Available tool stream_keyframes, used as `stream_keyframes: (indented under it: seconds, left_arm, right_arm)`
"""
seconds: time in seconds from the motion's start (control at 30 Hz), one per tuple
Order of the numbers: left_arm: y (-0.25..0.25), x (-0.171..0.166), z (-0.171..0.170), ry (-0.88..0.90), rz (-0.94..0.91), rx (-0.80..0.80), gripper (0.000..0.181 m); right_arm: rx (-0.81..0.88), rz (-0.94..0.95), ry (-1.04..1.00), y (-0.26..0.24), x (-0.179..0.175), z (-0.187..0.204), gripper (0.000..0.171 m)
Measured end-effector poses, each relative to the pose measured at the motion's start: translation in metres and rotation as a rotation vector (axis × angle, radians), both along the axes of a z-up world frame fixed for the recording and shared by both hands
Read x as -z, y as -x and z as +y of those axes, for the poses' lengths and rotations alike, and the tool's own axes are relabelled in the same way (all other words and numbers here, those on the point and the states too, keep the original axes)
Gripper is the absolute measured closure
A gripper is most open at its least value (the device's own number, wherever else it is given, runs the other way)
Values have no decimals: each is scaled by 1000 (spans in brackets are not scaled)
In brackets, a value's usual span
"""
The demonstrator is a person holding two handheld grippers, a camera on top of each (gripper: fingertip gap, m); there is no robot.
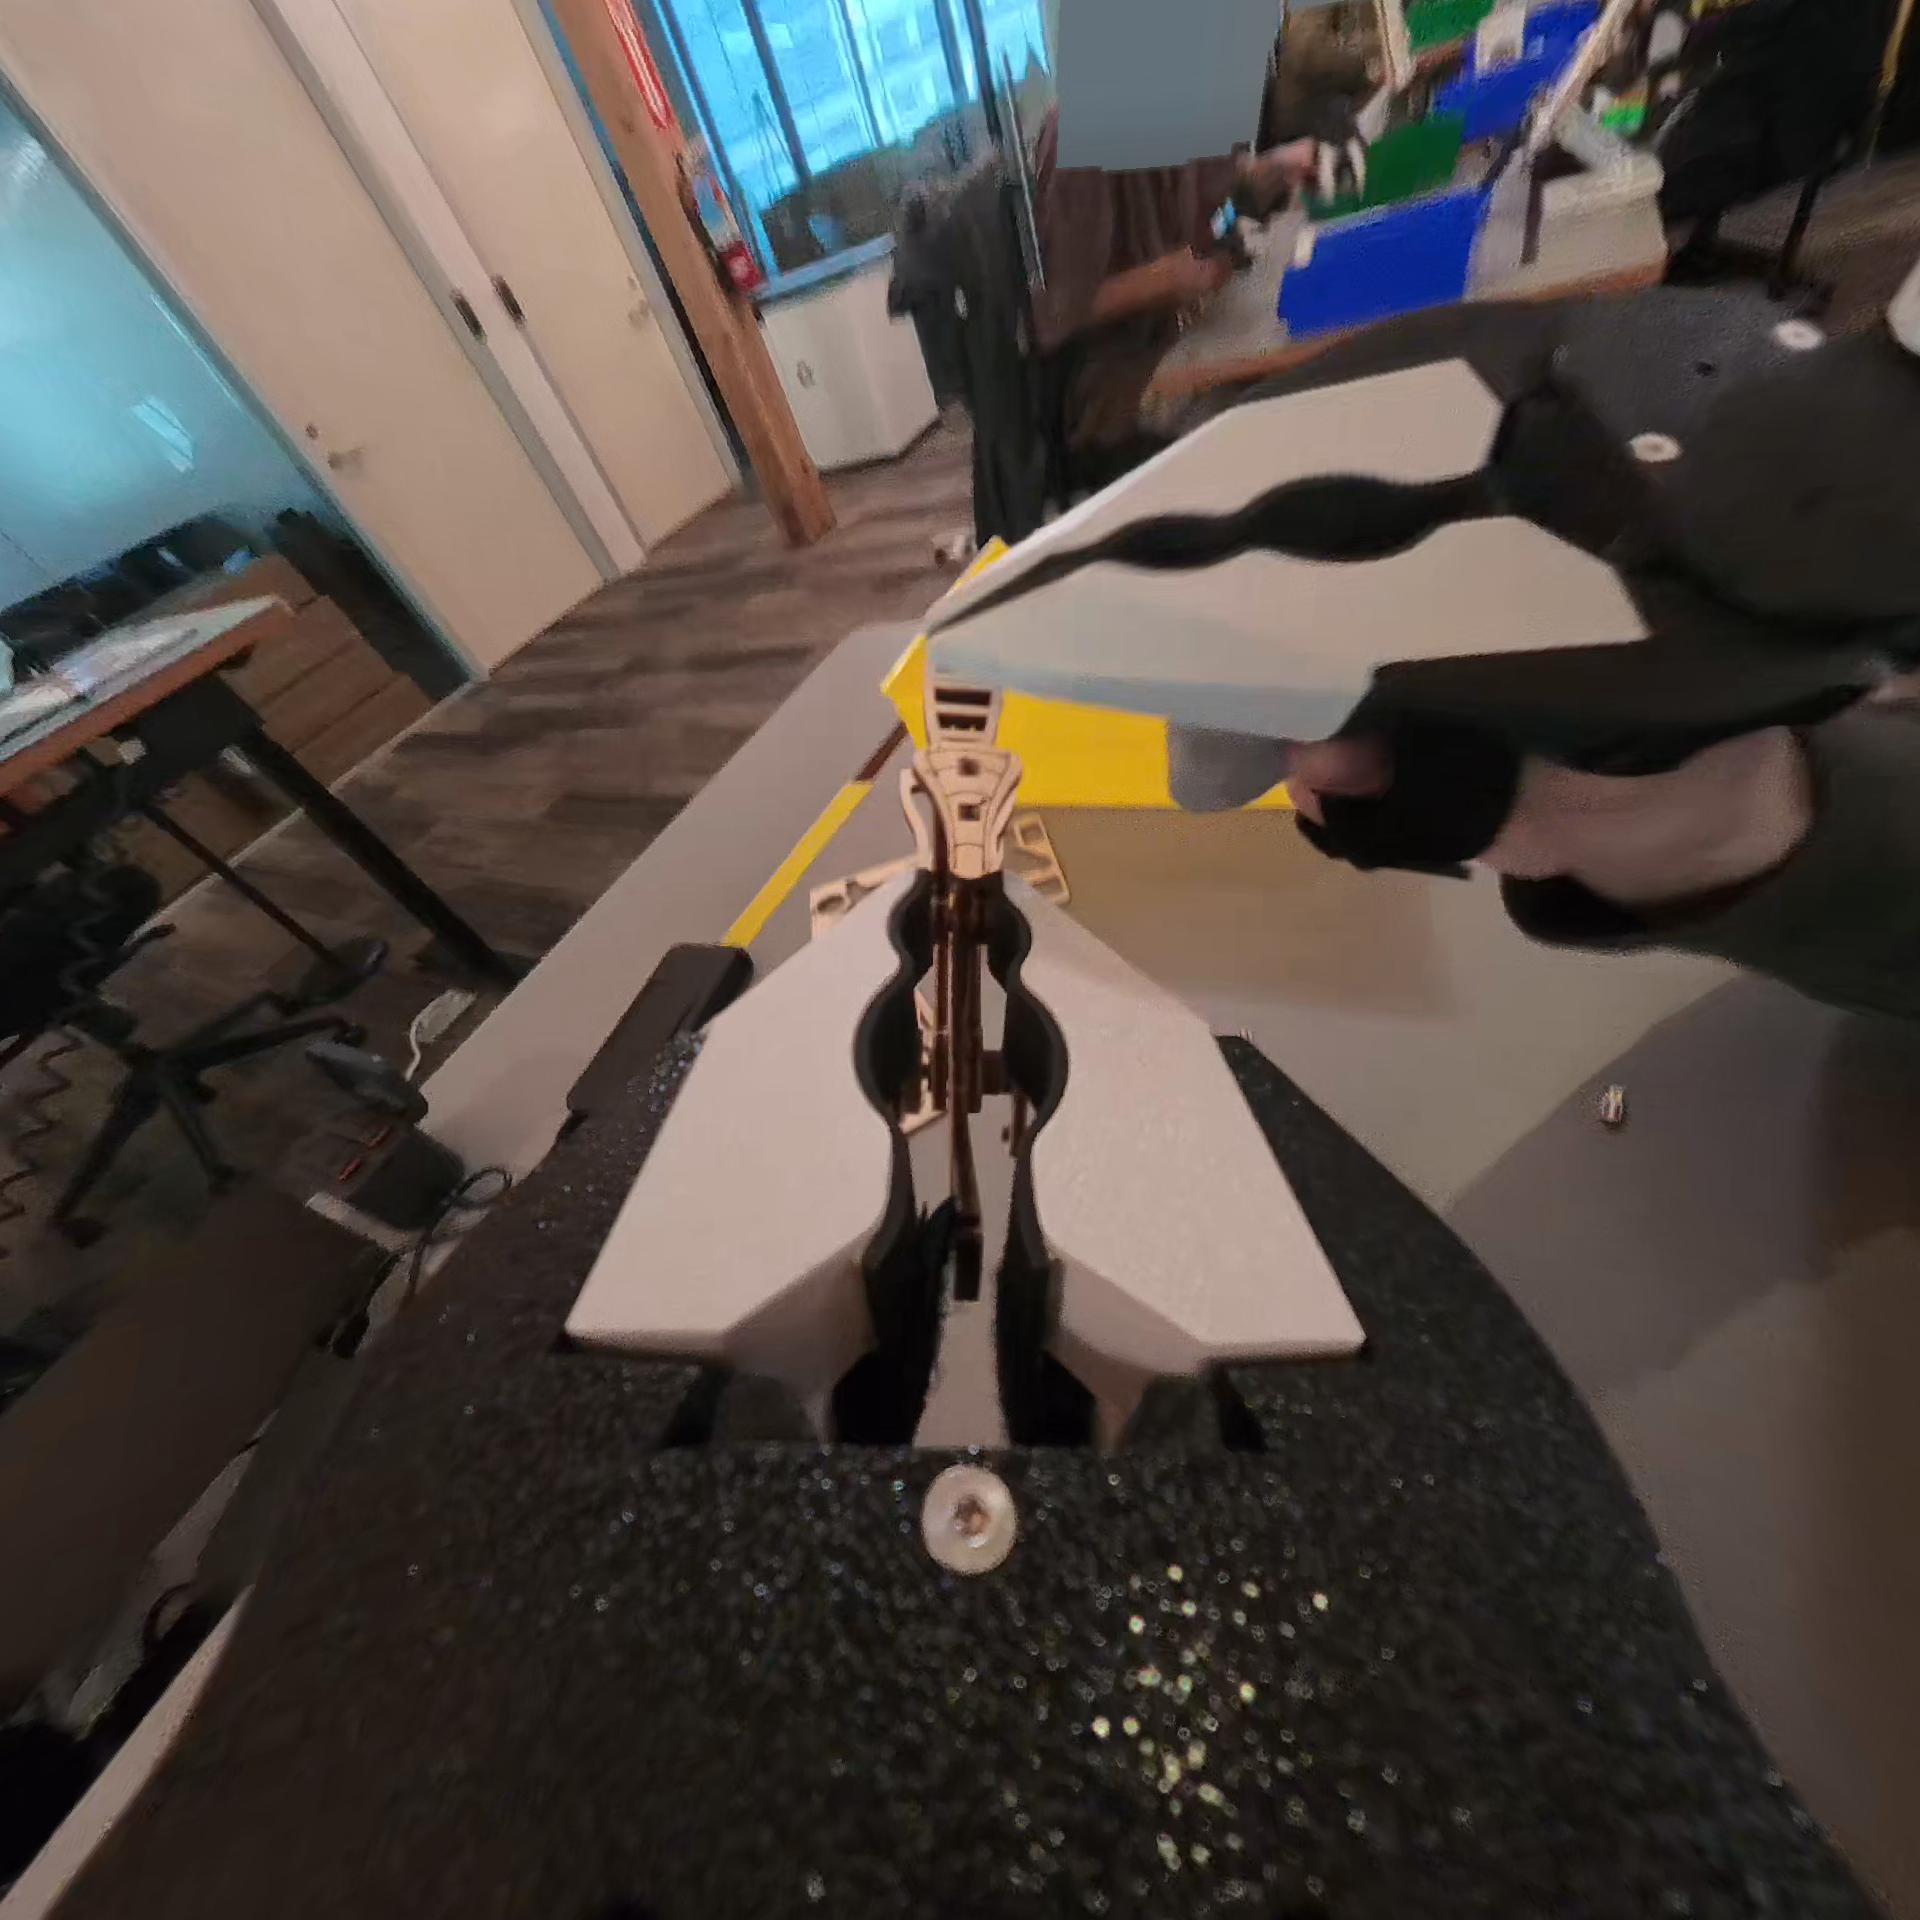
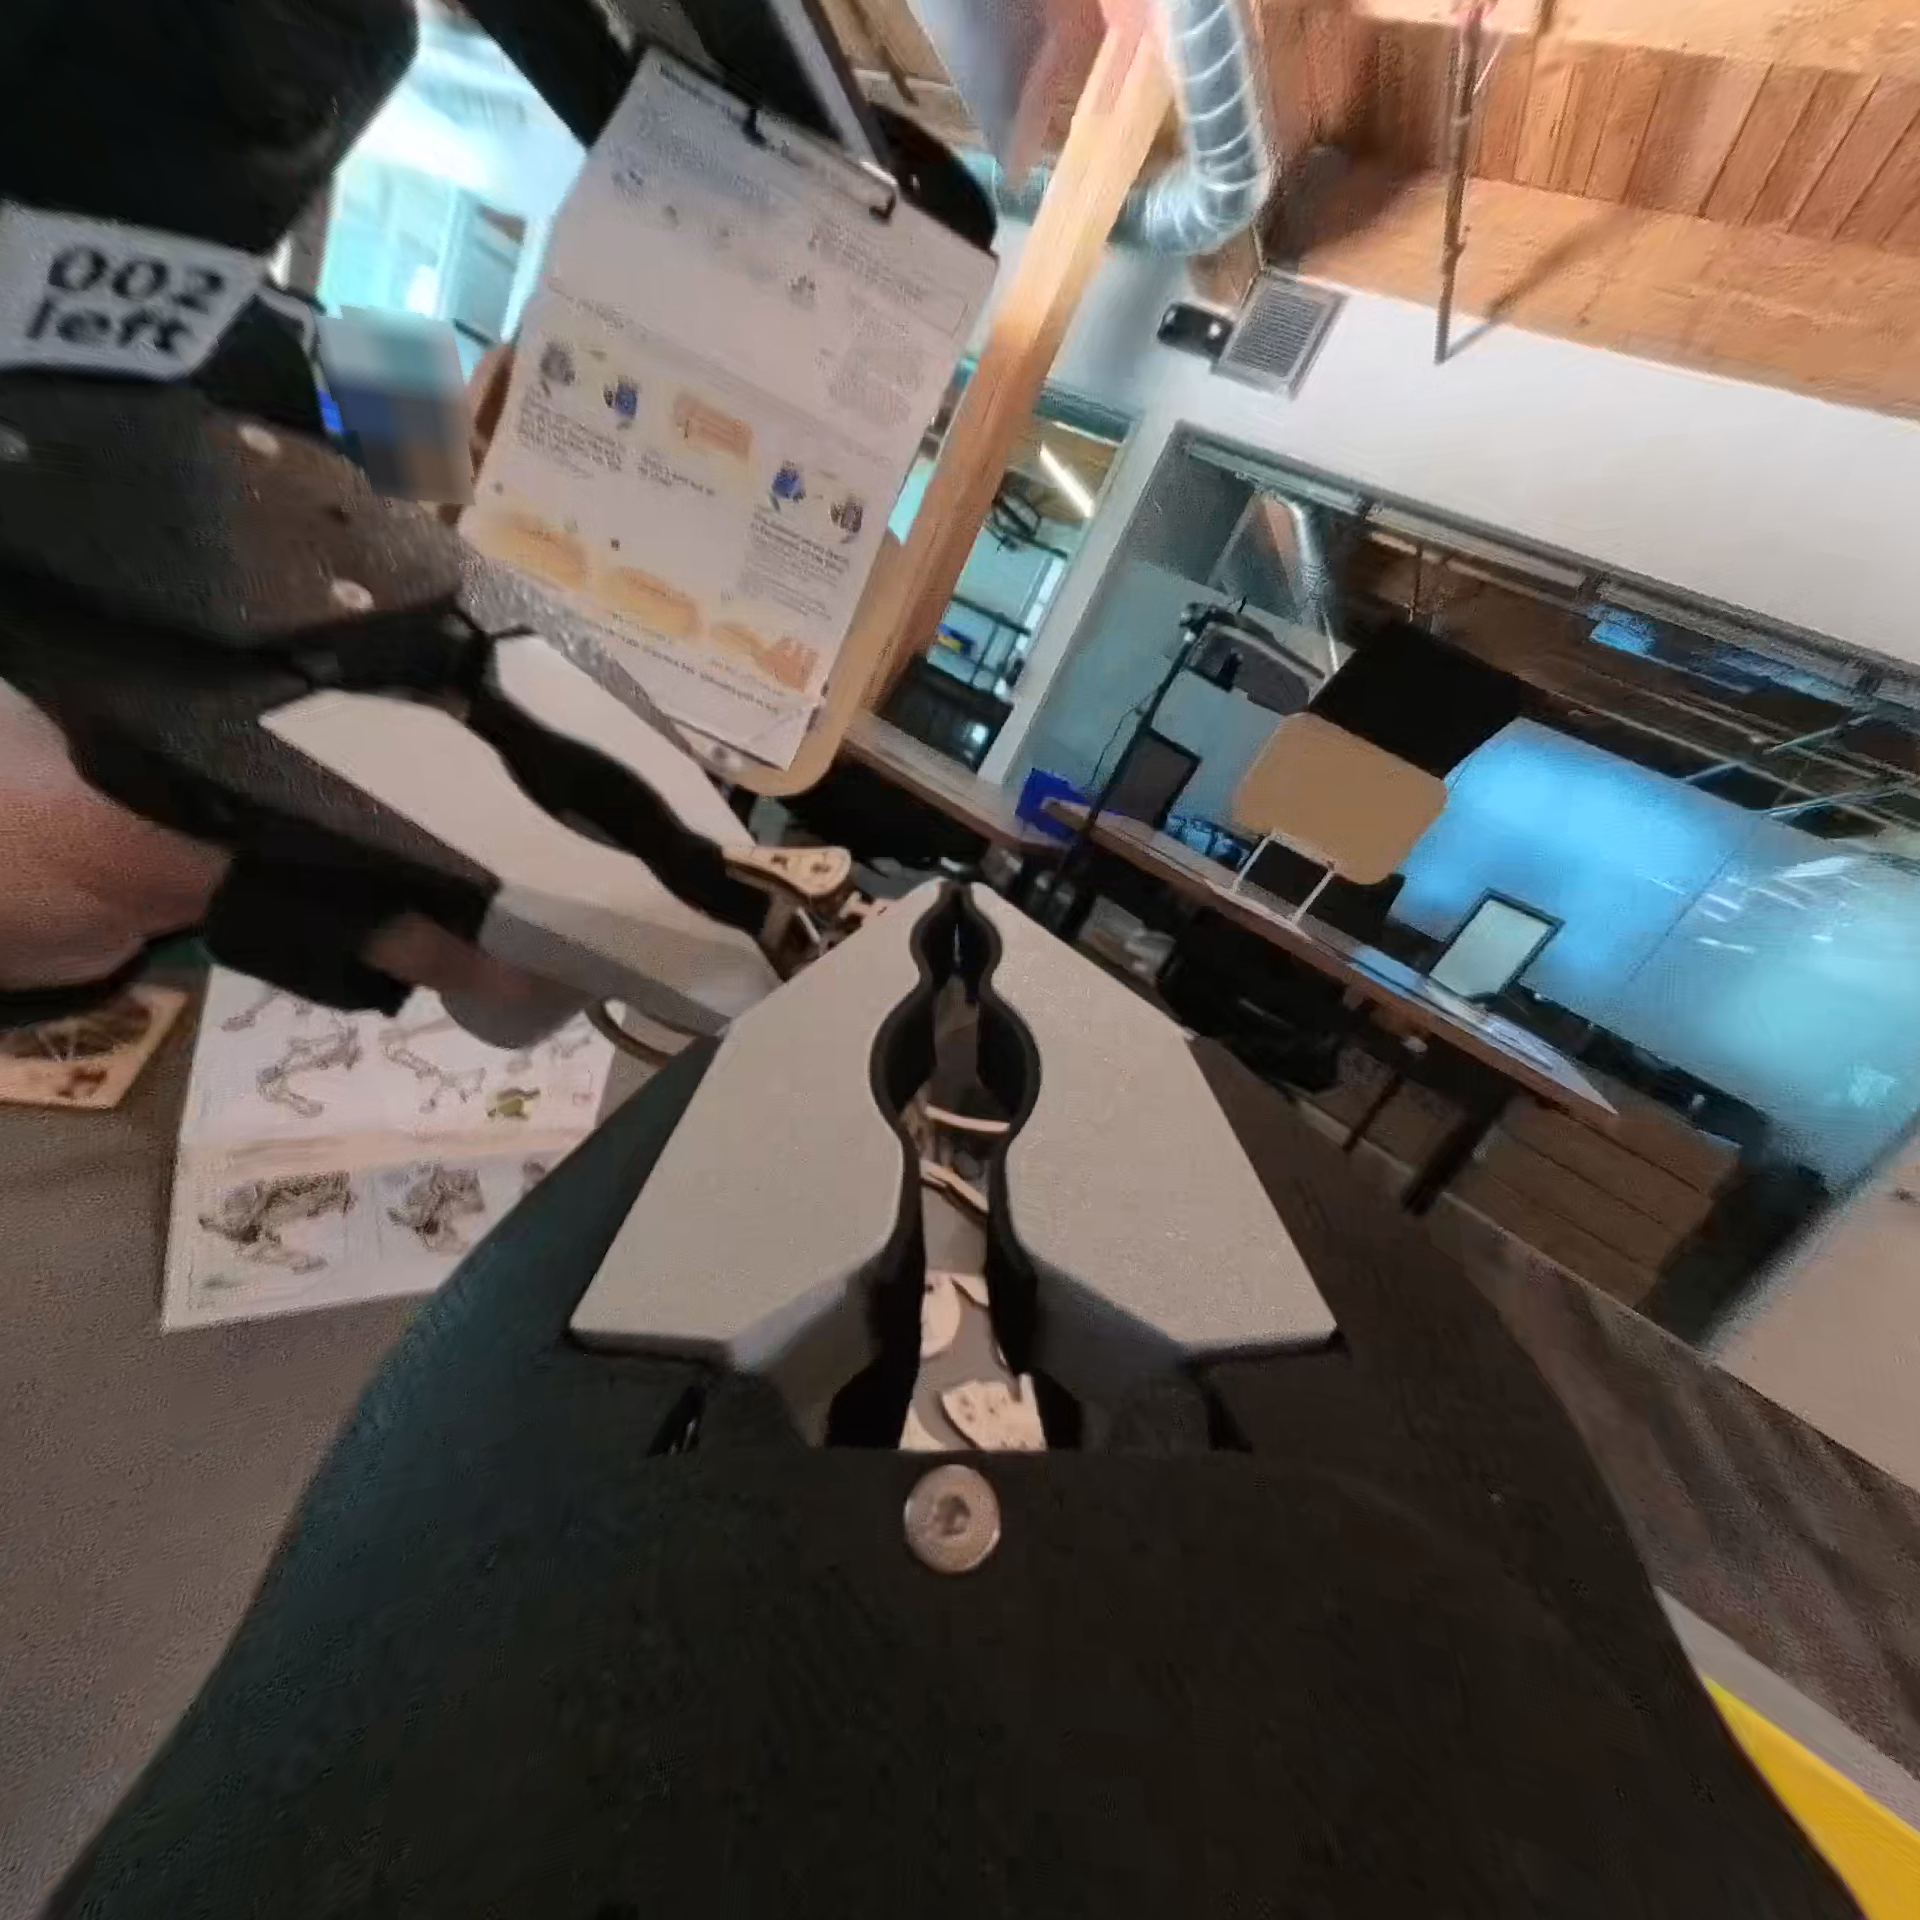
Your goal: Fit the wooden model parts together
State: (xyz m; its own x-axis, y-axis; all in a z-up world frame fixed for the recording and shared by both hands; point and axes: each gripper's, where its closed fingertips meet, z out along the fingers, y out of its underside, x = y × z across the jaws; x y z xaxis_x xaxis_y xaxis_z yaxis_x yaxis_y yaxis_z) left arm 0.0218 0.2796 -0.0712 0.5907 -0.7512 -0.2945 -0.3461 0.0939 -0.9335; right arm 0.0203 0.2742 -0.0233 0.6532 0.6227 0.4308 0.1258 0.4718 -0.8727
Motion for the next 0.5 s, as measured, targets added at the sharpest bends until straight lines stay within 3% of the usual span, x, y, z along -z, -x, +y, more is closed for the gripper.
stream_keyframes:
  seconds: [0.1, 0.2, 0.33, 0.43, 0.5]
  left_arm:
    - [-6, -3, -6, 36, -52, 56, 174]
    - [0, -1, -2, 29, -21, 15, 175]
    - [-4, -4, -6, 37, -51, 53, 175]
    - [1, 2, -1, 33, -2, 15, 175]
    - [-4, 2, -5, 66, -39, 60, 175]
  right_arm:
    - [14, 84, -166, -10, -30, -24, 171]
    - [13, -26, -2, -1, 1, 0, 171]
    - [23, 77, -169, -11, -28, -22, 171]
    - [-3, -17, 7, 3, 1, 1, 171]
    - [-5, 44, -90, -3, -15, -10, 171]
